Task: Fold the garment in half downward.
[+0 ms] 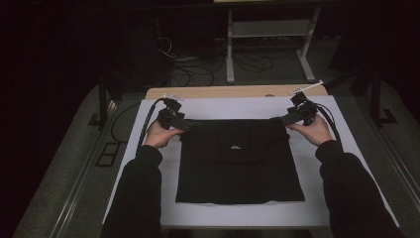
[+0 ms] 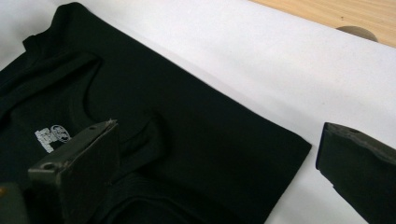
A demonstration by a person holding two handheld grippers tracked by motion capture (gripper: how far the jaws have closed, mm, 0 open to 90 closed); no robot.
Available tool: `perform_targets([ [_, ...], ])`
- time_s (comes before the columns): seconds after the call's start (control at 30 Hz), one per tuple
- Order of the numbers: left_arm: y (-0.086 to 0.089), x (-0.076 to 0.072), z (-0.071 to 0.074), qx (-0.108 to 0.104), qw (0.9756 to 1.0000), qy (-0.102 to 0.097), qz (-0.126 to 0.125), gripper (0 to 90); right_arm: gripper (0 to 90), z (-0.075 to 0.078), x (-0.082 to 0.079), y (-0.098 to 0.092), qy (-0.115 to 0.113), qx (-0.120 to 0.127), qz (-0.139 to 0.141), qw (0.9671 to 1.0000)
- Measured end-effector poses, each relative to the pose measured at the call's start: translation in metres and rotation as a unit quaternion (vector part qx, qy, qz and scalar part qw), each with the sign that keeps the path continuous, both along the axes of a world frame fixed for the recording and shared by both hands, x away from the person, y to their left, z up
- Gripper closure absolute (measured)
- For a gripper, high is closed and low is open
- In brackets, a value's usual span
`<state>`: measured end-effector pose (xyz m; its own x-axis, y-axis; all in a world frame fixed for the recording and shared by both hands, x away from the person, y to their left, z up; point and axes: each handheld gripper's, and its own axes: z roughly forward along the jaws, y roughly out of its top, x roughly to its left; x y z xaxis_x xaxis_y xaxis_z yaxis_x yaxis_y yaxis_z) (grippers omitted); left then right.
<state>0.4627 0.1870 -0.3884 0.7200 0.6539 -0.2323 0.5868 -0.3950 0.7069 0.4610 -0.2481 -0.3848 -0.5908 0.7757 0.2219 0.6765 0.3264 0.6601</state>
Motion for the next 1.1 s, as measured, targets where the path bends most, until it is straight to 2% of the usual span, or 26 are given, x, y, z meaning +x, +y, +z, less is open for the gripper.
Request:
perform_targets([
  [0.07,-0.003,-0.001,0.0,-0.003,1.0,-0.007,-0.003,0.0,0.0,0.0,-0.001,0.001,0.001,-0.001,0.003,1.0],
  [0.2,-0.008,0.0,-0.002,-0.009,0.9999,-0.009,-0.003,0.0,0.0,-0.003,-0.002,0.003,-0.001,0.001,0.007,1.0],
  [0.4,-0.015,0.001,-0.01,-0.005,0.9999,0.001,-0.009,0.0,0.0,-0.01,-0.004,0.007,0.002,0.0,0.014,0.9999],
  [0.57,-0.017,0.004,-0.019,-0.01,0.9996,0.022,-0.017,0.0,3.0,-0.015,-0.006,0.013,0.001,0.004,0.025,0.9997],
  [0.7,-0.019,0.006,-0.022,-0.013,0.9995,0.022,-0.02,0.0,4.1,-0.02,-0.006,0.018,0.006,0.001,0.031,0.9995],
  [0.8,-0.02,0.007,-0.023,-0.025,0.9992,0.021,-0.023,0.0,5.4,-0.024,-0.005,0.022,0.007,0.001,0.036,0.9993],
  [0.93,-0.022,0.009,-0.026,-0.027,0.9992,0.019,-0.023,0.0,7.6,-0.027,-0.004,0.028,0.01,0.0,0.043,0.999],
  [1.1,-0.026,0.01,-0.034,-0.028,0.999,0.027,-0.024,0.0,9.3,-0.03,-0.004,0.031,0.014,0.002,0.048,0.9987],
])
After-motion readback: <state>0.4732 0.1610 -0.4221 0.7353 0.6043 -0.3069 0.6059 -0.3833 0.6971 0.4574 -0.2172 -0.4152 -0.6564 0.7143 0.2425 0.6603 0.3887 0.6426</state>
